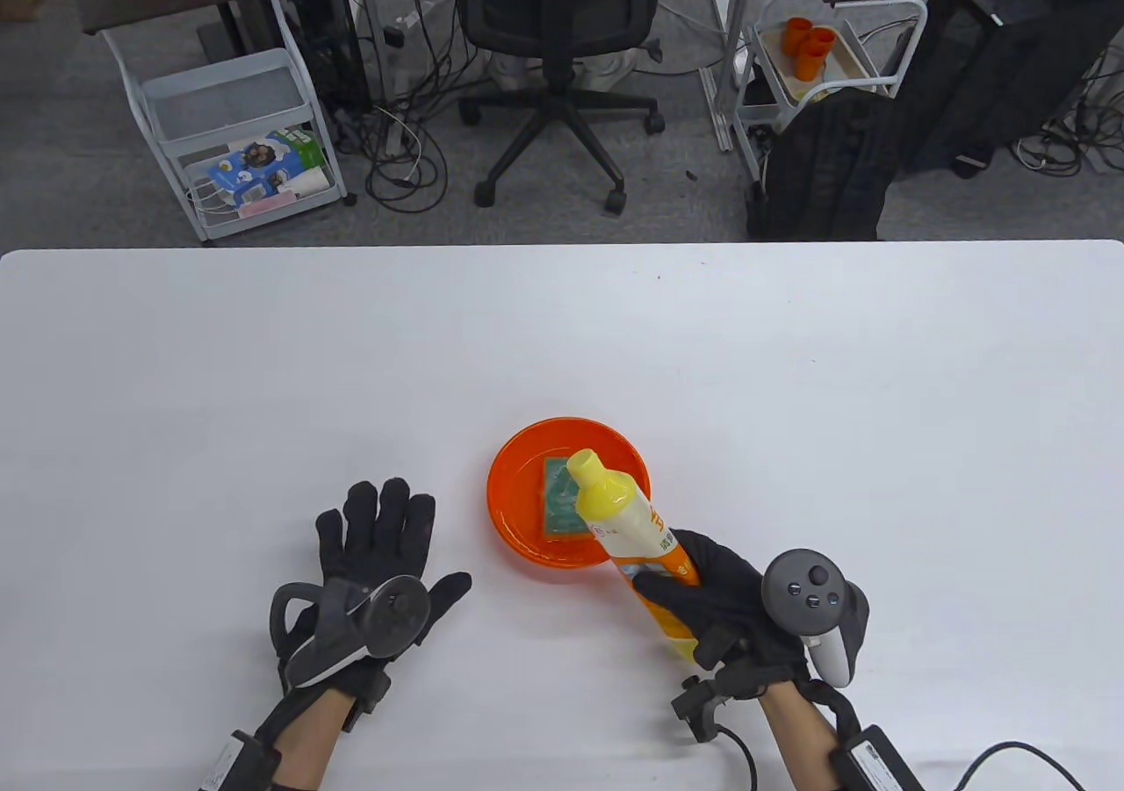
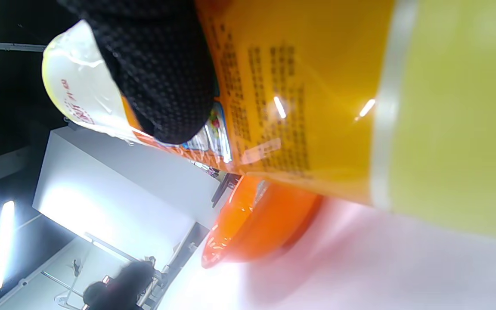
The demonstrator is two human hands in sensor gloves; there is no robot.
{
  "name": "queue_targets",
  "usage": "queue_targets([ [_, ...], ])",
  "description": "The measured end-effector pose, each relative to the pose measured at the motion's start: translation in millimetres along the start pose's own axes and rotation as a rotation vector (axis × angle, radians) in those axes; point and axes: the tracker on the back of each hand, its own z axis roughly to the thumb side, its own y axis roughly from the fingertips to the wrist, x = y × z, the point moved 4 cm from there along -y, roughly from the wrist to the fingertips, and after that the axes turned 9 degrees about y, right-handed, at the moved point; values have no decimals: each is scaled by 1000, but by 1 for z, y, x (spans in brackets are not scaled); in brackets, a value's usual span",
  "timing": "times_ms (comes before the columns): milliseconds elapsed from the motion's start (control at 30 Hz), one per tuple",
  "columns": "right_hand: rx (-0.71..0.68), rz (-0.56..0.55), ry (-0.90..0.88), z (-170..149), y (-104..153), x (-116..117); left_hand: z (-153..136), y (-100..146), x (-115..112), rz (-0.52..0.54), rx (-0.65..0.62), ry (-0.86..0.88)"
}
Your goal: Squeeze dish soap on sponge and spread
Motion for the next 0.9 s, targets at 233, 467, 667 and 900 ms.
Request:
queue_targets([
  [233,18,-109,-73,5,-10,-40,3,4,-3,35,12,-46],
  [467,76,-284,-62,-4,-61,-96,-2,3,-4,40,39,-32],
  [667,125,-374,-72,-40,-103,-110,-5,1,-5,38,61,-29],
  [900,206,-408,6,-77,-124,-102,-9,-4,-5,39,89,-10],
])
